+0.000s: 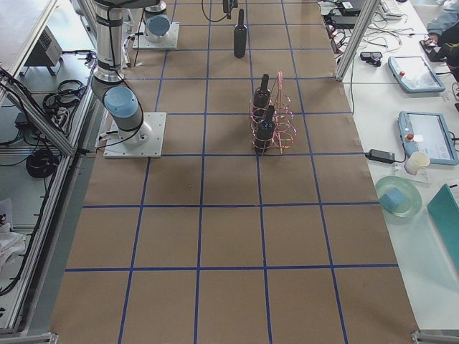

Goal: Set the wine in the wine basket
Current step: 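Swing the right gripper over to the upright bottle's neck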

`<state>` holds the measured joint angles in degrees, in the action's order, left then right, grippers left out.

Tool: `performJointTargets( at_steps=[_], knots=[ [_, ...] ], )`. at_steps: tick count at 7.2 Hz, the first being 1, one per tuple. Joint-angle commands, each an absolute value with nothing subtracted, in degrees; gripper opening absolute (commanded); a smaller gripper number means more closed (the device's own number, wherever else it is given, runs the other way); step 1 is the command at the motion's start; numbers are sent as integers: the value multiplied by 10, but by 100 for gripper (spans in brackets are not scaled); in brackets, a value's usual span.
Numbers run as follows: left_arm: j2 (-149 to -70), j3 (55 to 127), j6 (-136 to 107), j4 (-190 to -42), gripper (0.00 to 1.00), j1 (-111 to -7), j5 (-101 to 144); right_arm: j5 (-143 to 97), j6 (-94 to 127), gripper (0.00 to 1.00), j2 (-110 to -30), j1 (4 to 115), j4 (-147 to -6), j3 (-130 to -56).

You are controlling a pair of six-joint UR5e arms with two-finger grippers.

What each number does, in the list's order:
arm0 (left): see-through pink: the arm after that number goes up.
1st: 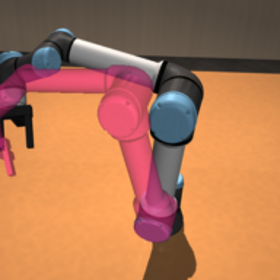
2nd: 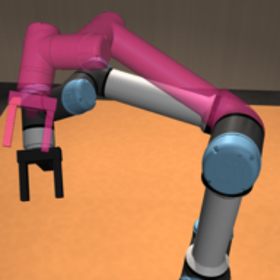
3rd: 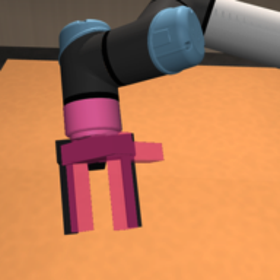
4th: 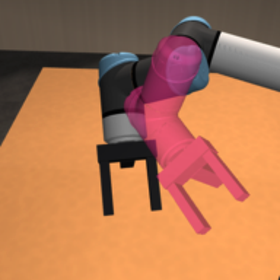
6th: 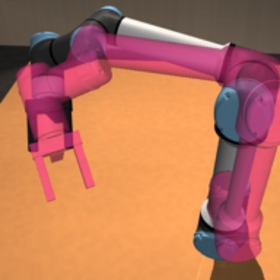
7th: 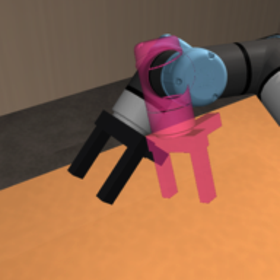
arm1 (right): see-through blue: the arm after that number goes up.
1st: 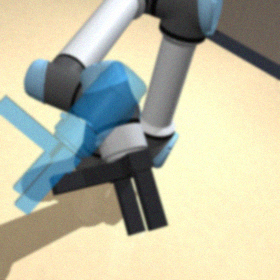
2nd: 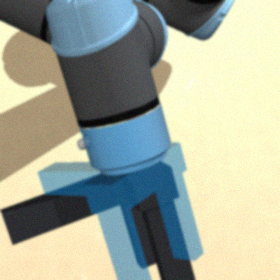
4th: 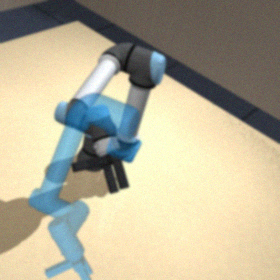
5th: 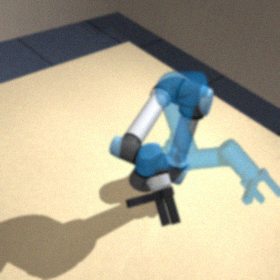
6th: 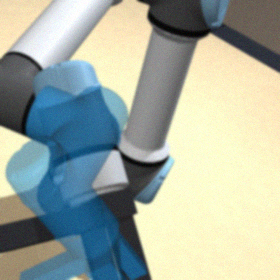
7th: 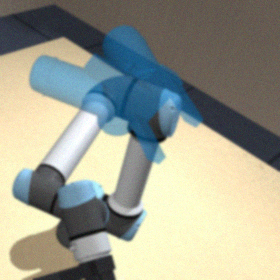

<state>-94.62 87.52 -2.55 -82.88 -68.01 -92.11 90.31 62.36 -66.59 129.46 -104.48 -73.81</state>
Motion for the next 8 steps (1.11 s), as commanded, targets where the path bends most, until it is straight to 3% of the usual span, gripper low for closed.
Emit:
performJointTargets(
  at_steps=[1,8],
  knots=[
    [-947,878,-25,-829,100,-679,-921,896,645,96,-640,1301,-1115,-736],
    [-948,881,-25,-825,100,-679,-916,930,554,90,-622,1300,-1129,-735]
  ],
)
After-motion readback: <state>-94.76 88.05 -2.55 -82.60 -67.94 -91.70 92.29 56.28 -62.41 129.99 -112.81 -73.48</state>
